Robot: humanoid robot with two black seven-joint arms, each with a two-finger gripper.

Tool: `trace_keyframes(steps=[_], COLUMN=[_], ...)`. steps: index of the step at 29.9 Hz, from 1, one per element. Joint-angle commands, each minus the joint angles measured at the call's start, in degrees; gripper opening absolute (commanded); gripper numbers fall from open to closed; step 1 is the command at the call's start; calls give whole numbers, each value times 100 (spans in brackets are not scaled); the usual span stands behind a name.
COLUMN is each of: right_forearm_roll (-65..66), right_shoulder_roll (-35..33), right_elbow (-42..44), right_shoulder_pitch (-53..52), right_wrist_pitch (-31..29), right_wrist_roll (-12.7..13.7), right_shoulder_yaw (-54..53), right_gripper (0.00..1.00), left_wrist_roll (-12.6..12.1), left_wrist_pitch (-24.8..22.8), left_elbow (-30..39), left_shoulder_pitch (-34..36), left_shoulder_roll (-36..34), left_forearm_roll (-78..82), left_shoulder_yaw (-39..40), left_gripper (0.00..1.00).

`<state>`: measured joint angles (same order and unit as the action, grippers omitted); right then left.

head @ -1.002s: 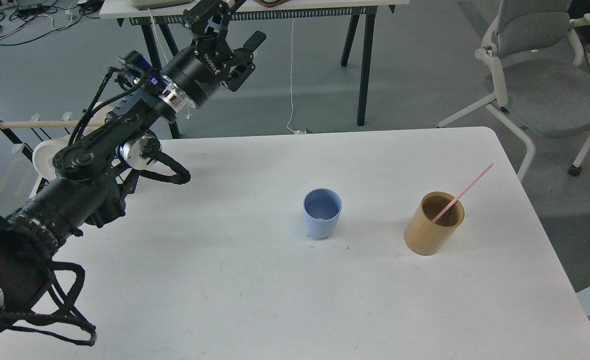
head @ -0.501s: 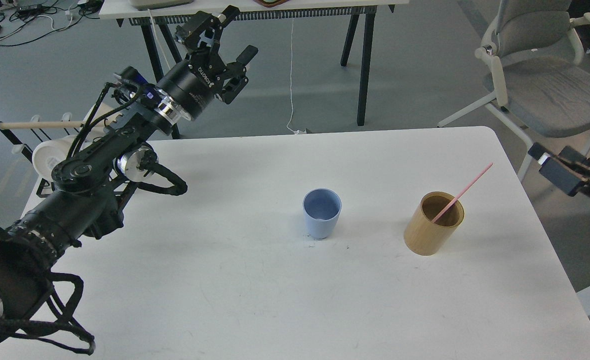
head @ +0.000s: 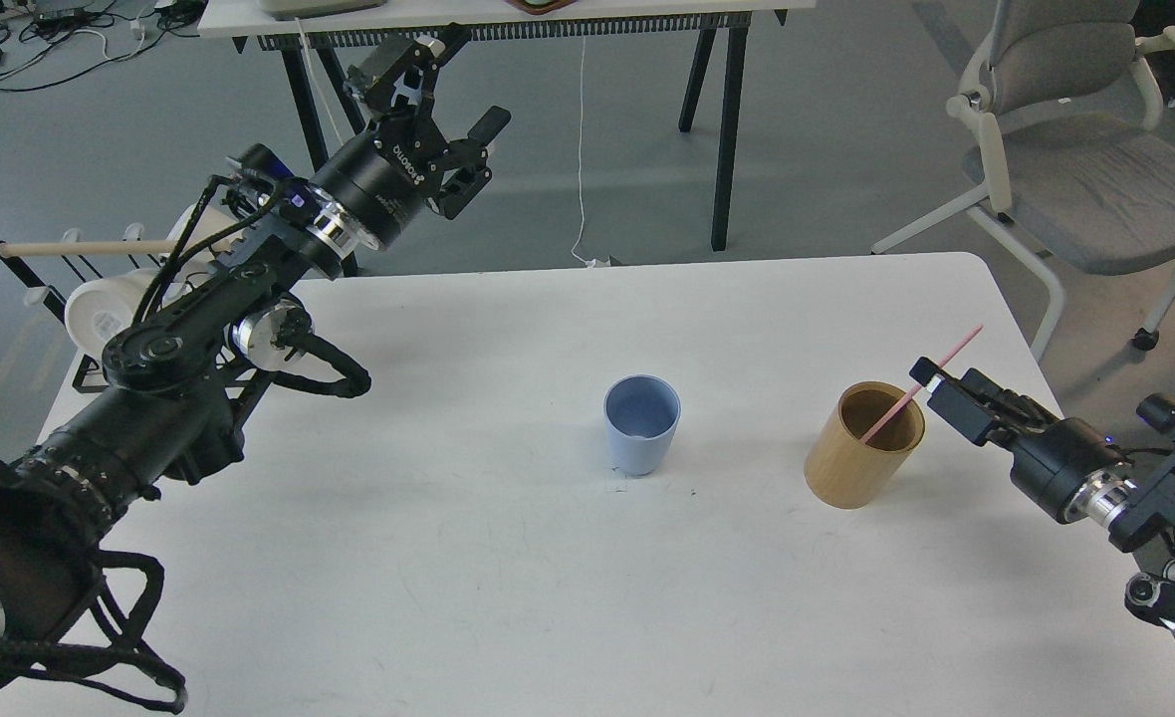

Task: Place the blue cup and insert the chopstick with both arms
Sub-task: 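Reach the right gripper to the pink straw and grasp it, then pull the pink straw up out of the tan cup with the right gripper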

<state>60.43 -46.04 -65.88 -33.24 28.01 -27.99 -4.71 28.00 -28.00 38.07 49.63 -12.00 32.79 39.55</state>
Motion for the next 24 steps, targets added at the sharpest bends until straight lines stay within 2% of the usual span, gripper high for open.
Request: trace_keyframes(steps=[1,5,9,12,16,24], right_forearm_roll=[-31,-31,-31,-31,-31,-31], right_shoulder_roll=[78,78,69,43,8,-27], right_elbow=[5,-4,-4,-13,-30,-56], right_shoulder_pitch=[-16,-42,-51,-51,-42,-130], right_wrist_pitch=[-1,-1,-1,-1,-1,-1], right_wrist_roll=[-1,-1,-1,-1,-1,-1], right_shoulder_yaw=[-12,-12,-3,5,14,5], right_gripper=[61,48,30,21,12,1], left_wrist_roll=[0,0,0,0,0,0], left_wrist_pitch=[0,0,0,0,0,0], left_elbow=[-1,-1,-1,-1,-1,-1], left_shoulder_pitch=[-32,-59,-85,-94,-103,-147], left_shoulder_roll=[-13,-22,-22,-4,-4,4], left_forearm_roll=[-1,8,8,8,8,8], left_shoulder_yaw=[0,-8,-9,-9,-9,-9], left_gripper=[88,88,88,88,89,89])
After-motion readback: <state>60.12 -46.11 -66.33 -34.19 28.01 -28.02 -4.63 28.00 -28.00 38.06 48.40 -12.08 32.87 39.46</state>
